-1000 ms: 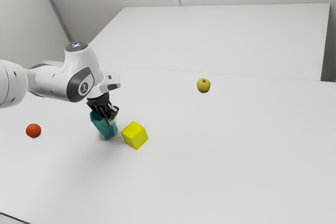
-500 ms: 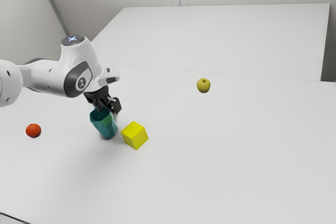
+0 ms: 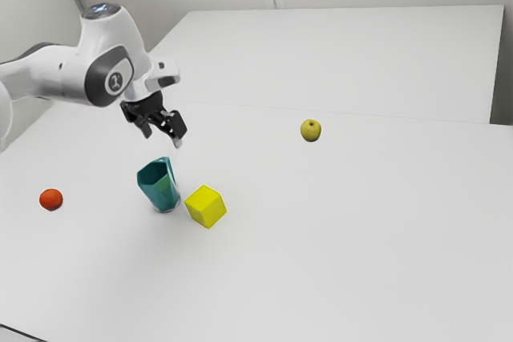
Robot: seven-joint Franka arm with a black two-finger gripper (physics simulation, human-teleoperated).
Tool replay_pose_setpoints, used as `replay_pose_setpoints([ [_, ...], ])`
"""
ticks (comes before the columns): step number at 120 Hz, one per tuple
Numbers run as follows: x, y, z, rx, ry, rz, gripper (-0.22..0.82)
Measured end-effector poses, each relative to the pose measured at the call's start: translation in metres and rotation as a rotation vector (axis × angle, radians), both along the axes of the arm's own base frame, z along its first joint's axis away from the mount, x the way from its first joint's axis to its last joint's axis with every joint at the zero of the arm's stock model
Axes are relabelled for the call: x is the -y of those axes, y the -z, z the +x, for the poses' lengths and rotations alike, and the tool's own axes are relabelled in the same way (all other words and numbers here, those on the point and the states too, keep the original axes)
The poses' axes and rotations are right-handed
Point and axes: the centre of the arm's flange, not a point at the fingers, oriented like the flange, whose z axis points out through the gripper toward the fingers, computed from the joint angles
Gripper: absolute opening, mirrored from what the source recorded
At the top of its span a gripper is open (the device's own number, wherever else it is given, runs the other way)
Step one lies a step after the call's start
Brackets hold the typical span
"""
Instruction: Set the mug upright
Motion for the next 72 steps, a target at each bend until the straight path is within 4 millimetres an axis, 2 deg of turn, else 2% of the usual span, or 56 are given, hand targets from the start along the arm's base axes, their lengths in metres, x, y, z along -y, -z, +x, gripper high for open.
replay_pose_setpoints([
  [38,0.013,-0.063,0.008,-0.060,-0.023,-0.010,0.58],
  [72,0.021,-0.100,0.005,-0.091,-0.032,-0.009,0.58],
])
